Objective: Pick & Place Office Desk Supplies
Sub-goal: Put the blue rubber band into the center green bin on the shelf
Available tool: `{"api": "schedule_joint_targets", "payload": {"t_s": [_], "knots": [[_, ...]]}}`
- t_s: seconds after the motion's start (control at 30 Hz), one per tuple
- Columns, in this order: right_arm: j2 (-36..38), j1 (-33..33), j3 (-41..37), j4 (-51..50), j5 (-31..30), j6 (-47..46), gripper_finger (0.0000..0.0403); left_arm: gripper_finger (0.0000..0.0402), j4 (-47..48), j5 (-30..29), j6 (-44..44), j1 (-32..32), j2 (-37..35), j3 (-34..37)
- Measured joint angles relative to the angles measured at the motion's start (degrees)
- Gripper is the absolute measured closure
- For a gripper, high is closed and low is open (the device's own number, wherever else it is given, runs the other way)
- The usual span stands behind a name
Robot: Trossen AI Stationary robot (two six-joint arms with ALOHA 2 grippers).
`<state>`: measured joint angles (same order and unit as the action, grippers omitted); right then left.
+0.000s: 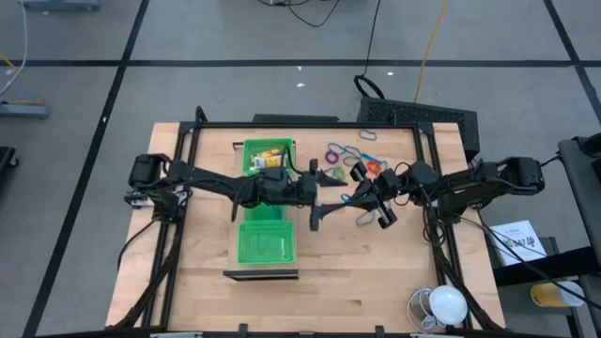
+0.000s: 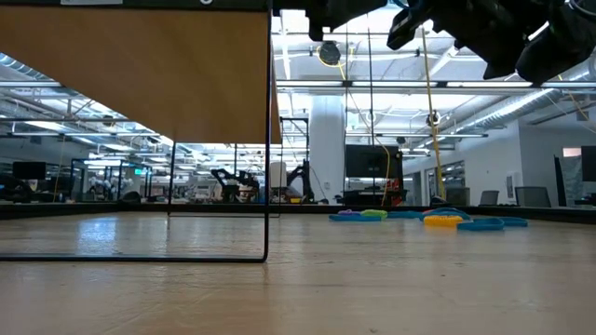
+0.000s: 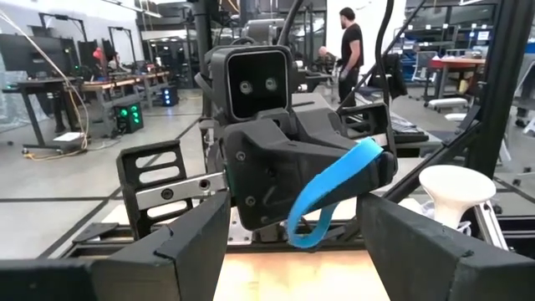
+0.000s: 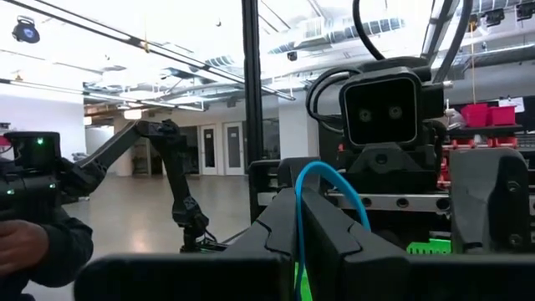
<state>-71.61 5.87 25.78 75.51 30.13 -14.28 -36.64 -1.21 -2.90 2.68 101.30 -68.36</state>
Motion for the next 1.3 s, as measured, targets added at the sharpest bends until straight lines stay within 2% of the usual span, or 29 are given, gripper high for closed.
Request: {"api": "schedule_joint_targets", "payload": {"t_s": [0.1,0.2,0.5,0.7,0.9,1.03,1.17,1.3], "knots": [[0.0,0.0,0.0,-0.1,0.0,0.0,0.0399,0.0135,0.0,0.0,0.0,-0.2,0.0,0.0],[0.0,0.0,0.0,-0.3,0.0,0.0,0.0399,0.0163,0.3,0.0,-0.8,-0.2,0.0,0.0],[0.0,0.1,0.0,-0.5,-0.3,0.0,0.0399,0.0312,0.6,0.2,-2.8,-0.3,0.0,0.0],[0.0,0.1,0.0,-1.0,0.2,0.0,0.0399,0.0390,0.4,-0.7,-4.6,-0.7,0.0,0.0],[-0.1,0.1,0.0,-2.1,0.1,0.0,0.0399,0.0384,0.9,-3.9,-4.9,-0.9,-0.2,-0.2],[-0.1,0.0,0.0,-2.6,0.2,0.2,0.0385,0.0396,1.9,-4.7,-5.5,-1.0,-0.7,-0.2],[-0.1,0.0,0.0,-2.6,0.3,1.9,0.0339,0.0390,4.8,-5.5,-6.0,-1.0,-2.8,-0.1],[-0.1,0.0,0.0,-2.6,0.1,4.6,0.0271,0.0396,7.0,-5.2,-6.0,-1.0,-5.0,-0.1]]}}
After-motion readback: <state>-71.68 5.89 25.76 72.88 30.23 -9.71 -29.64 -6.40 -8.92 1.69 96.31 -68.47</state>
